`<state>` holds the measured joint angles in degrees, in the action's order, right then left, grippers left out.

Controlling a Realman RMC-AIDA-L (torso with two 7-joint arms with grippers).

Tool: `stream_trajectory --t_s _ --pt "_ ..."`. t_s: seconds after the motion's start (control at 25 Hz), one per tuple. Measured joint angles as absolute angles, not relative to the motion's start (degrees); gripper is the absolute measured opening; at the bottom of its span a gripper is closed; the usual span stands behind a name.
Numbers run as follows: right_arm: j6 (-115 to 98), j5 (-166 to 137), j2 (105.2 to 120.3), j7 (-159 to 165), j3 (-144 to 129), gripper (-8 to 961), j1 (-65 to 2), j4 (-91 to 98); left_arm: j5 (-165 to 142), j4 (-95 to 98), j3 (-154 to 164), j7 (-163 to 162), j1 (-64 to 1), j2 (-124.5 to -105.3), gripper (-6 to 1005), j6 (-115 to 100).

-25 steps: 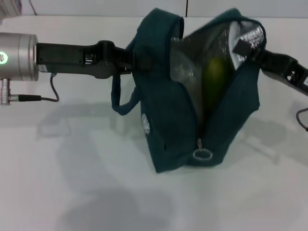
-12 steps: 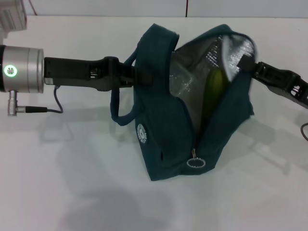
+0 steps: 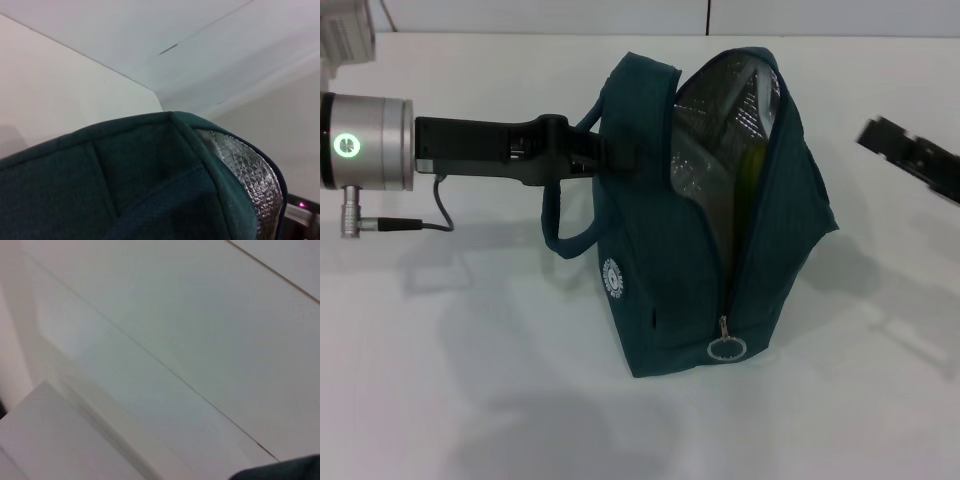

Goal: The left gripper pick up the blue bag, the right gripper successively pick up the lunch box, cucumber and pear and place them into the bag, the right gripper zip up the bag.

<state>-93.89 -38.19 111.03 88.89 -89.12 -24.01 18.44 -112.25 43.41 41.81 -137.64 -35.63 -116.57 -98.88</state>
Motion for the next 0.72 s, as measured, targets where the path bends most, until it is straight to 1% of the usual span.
stream_trajectory --t_s 0.16,0.28,0.32,0.36,0.44,0.64,0.72 --pt "-98.99 -39.76 110.30 79.15 -89.01 632 -21.09 18.43 -111.73 43.41 41.65 -137.62 -35.51 -116.61 39 -98.68" --pt "-100.56 -42.64 110.41 73.33 -88.96 738 -19.78 18.38 -111.48 43.41 41.62 -137.41 -35.49 -116.68 39 -98.52" --pt "-100.56 -42.64 110.41 73.33 -88.96 739 -19.78 18.38 -111.46 43.41 41.60 -137.33 -35.49 -116.71 39 -98.49" --pt "-101.34 -48.08 111.05 65.43 -88.93 739 -18.59 18.34 -111.46 43.41 41.60 -137.28 -35.49 -116.74 39 -98.48" --pt "-101.18 -51.38 111.69 61.25 -88.94 741 -18.19 18.08 -111.42 43.42 41.58 -137.24 -35.49 -116.78 39 -98.46" --pt "-98.16 -59.10 114.39 51.17 -89.02 744 -17.21 16.96 -111.32 43.42 41.57 -137.21 -35.51 -116.80 39 -98.43" --pt "-96.48 -60.37 114.97 49.80 -89.27 744 -17.30 16.37 -111.31 43.42 41.56 -137.20 -35.51 -116.83 39 -98.43"
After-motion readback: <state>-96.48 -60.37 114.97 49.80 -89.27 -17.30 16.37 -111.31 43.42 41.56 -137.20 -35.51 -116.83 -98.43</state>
